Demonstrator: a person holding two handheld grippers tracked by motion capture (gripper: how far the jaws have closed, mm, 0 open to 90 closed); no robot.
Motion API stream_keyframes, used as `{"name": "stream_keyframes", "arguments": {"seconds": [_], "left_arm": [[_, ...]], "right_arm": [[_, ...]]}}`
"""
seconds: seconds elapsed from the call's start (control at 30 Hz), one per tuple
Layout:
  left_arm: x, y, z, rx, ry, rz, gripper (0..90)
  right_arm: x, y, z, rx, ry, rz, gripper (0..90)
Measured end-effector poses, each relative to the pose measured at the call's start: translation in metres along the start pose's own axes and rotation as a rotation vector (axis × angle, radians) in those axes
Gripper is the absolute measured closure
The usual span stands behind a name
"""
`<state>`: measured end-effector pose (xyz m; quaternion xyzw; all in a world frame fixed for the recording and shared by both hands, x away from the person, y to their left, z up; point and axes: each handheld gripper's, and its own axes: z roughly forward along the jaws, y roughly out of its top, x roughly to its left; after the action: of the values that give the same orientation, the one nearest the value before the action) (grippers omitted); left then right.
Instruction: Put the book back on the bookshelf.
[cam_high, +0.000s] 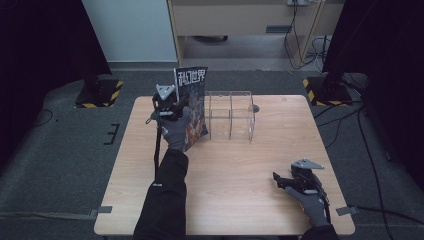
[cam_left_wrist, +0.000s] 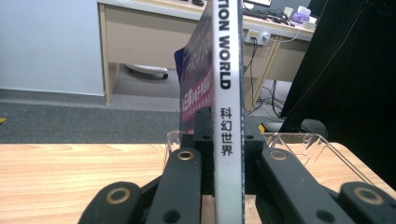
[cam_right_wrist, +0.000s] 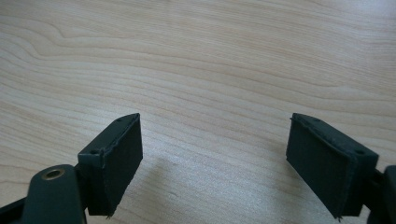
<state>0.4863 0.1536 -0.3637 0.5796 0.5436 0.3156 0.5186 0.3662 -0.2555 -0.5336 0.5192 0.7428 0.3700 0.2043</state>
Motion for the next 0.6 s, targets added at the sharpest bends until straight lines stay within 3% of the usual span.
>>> {"name": "stream_keyframes", "arguments": {"seconds": [0.23,0.6], "left_arm": [[0.004,-0.011,0.004,-0.01,-0.009,-0.024,82.2],[0.003,-0.019,-0.003,-0.01,-0.017,0.001,82.0]], "right_arm": [[0.002,-0.001,0.001,0.008,0.0,-0.006,18.7],[0.002,-0.001,0.001,0.004,-0.002,-0.004,18.8]]}}
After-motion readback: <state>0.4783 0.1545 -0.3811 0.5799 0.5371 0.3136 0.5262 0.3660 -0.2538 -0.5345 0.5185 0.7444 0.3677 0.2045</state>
